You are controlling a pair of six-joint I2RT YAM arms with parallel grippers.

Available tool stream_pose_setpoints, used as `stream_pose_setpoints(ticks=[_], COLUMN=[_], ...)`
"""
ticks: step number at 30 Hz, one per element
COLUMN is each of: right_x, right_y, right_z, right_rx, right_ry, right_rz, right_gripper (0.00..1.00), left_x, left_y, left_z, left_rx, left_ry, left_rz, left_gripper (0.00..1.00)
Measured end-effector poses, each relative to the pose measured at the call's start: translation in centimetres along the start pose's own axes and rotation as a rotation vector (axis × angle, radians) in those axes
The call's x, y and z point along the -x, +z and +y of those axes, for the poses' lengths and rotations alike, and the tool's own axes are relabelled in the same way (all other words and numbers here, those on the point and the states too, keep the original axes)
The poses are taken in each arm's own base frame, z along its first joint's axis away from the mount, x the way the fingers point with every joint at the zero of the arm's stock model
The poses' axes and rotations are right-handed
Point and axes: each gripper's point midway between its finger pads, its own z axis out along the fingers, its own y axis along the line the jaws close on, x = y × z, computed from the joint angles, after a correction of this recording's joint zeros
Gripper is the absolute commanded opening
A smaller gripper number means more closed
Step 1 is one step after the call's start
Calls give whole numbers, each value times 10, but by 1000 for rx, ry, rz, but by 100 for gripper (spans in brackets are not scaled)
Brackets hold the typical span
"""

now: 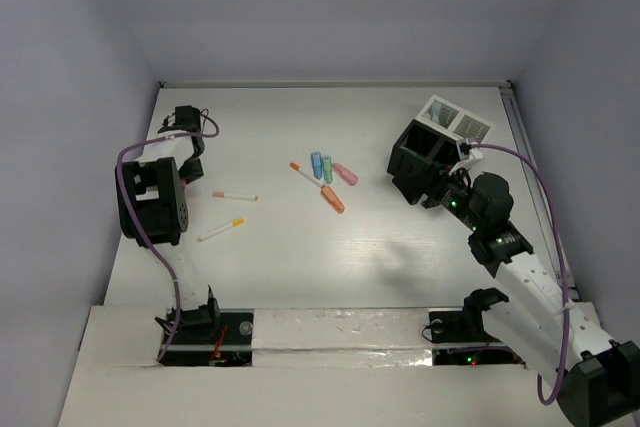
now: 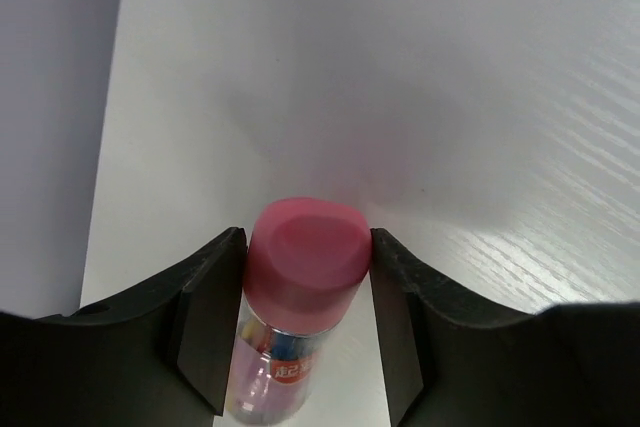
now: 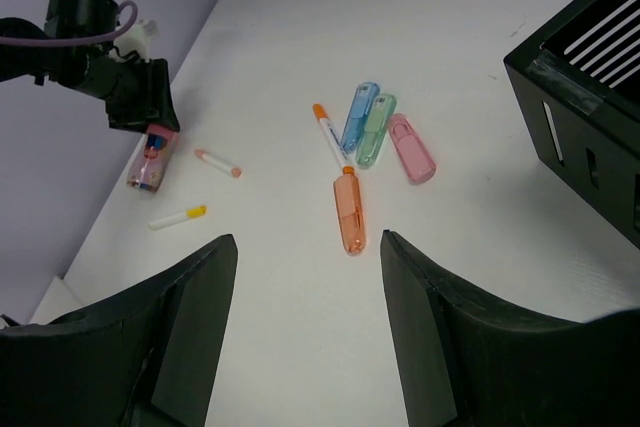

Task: Sort the stationery into containers
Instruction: Pick up the stationery from the center of the board, then place the stationery in the storage box.

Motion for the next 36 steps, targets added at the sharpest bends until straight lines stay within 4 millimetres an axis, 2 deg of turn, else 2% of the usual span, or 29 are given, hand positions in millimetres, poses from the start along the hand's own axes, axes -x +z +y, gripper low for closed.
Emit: stream_pose_setpoints(ticks=[4, 8, 11, 14, 19, 23, 27, 30, 31, 33, 36], right_x=[0, 3, 7, 17, 56, 101, 142, 169, 178, 193, 205], right_y=[-1, -6, -12, -17, -30, -45, -65, -81, -87, -97, -109], right_z=[-1, 1, 5, 14, 36, 54, 62, 63, 62, 61, 55], right_rx=[-7, -8, -3, 6, 16, -10, -81, -150, -181, -228, -292], right_ry=[-3, -10, -17, -24, -62, -109, -148, -177, -185, -200, -211], right_rz=[-1, -12, -23, -40, -115, -213, -319, -396, -424, -470, -515], right_gripper=[66, 69, 70, 71, 72, 73, 79, 83, 88, 90, 94], left_x=[19, 52, 79, 101, 122, 125, 115, 97, 90, 73, 50], left_y=[-20, -61, -104, -156, -260, -354, -445, -501, -514, -537, -541], left_z=[7, 13, 8, -14, -78, -126, -174, -221, -237, -272, -318], left_rx=[-13, -73, -135, -224, -455, -663, -867, -1030, -1077, -1170, -1251], left_ry=[-37, -100, -128, -121, -76, -48, -15, 25, 41, 81, 138], left_rz=[-57, -173, -287, -400, -557, -675, -775, -819, -821, -818, -782], left_gripper=[0, 0, 0, 0, 0, 0, 0, 0, 0, 0, 0])
